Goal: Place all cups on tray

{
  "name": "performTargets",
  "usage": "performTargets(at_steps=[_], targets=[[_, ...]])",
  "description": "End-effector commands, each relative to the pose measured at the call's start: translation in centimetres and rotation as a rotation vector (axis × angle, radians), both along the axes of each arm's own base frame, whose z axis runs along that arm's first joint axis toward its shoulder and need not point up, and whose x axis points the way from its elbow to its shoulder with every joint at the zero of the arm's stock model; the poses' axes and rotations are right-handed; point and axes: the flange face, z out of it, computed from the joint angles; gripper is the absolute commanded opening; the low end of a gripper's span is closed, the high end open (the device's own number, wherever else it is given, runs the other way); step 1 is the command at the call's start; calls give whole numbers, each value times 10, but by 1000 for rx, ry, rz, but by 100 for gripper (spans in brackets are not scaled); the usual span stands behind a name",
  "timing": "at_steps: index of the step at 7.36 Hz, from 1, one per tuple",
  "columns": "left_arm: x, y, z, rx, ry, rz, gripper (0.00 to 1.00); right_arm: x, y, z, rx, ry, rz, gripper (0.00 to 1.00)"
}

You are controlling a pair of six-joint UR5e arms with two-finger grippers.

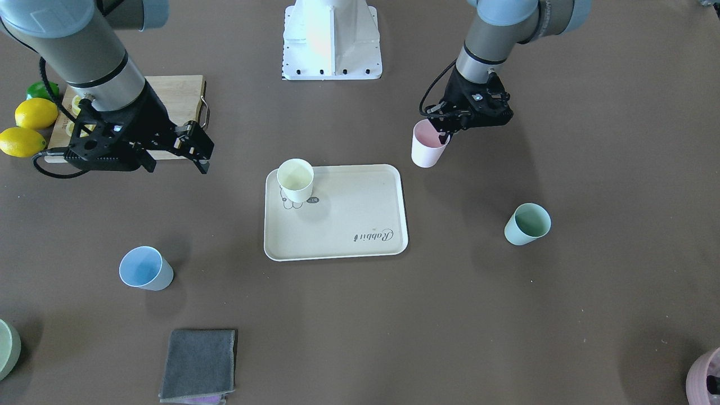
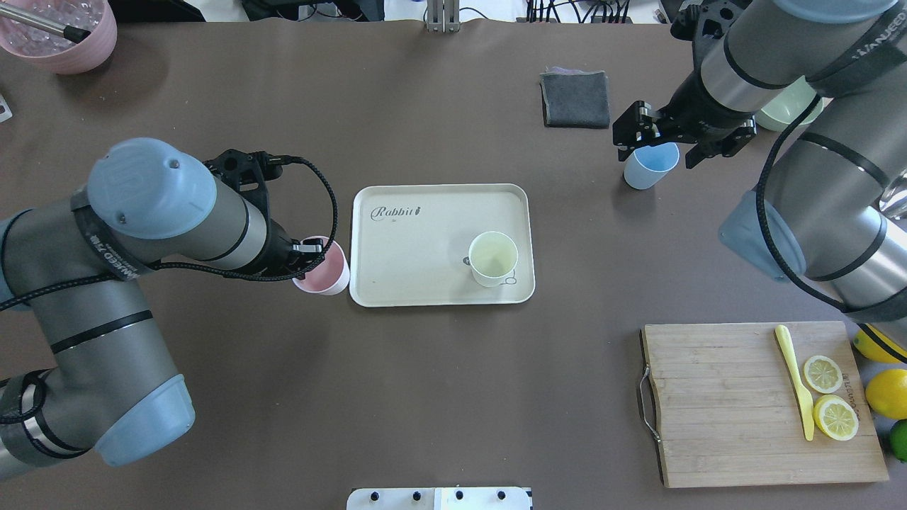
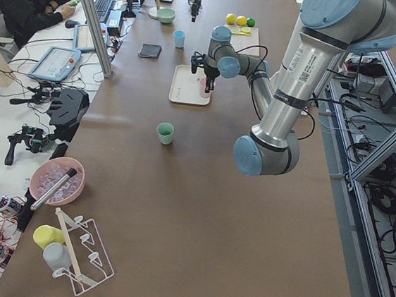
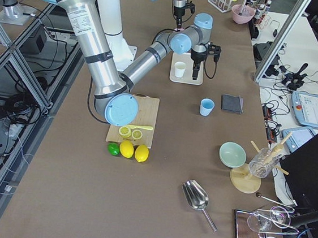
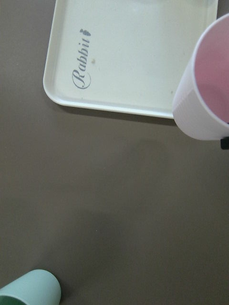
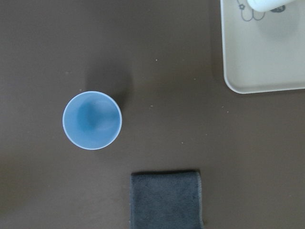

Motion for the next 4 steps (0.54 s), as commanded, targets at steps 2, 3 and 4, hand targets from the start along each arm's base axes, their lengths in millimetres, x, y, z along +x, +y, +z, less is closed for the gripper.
performTargets(at_steps=[2, 3, 4], targets=[[42, -27, -15, -40, -22, -22, 0, 23, -45, 52, 23, 86, -40, 100], [50, -31, -18, -43, -27, -20, 0, 29, -64, 70, 31, 110, -60, 100], [54, -31, -19, -45, -29, -18, 0, 23, -83, 98, 36, 112, -62, 100]])
